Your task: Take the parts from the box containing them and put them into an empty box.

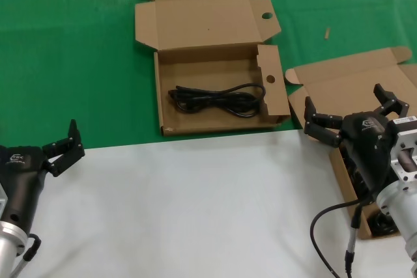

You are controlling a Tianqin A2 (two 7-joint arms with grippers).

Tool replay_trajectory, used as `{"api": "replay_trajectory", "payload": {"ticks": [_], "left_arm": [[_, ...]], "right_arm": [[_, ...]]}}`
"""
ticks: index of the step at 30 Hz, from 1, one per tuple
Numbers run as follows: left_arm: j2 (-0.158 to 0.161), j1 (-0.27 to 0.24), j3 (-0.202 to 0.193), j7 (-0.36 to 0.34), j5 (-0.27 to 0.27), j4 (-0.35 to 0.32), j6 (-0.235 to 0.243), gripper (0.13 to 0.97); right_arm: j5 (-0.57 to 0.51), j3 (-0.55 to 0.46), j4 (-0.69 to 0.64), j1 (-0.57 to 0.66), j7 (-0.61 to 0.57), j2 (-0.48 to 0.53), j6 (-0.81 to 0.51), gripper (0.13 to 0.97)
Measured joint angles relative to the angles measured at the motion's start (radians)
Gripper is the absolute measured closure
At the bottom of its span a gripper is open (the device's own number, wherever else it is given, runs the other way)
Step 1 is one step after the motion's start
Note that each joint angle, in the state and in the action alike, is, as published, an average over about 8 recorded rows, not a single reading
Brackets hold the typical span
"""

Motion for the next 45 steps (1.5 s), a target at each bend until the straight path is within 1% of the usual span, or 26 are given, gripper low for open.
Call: {"api": "replay_trajectory", "payload": {"ticks": [45], "left_arm": [[0.000,0.000,0.000,0.000,0.000,0.000,0.000,0.132]], "right_arm": [[0.000,0.000,0.000,0.000,0.000,0.000,0.000,0.129]]}}
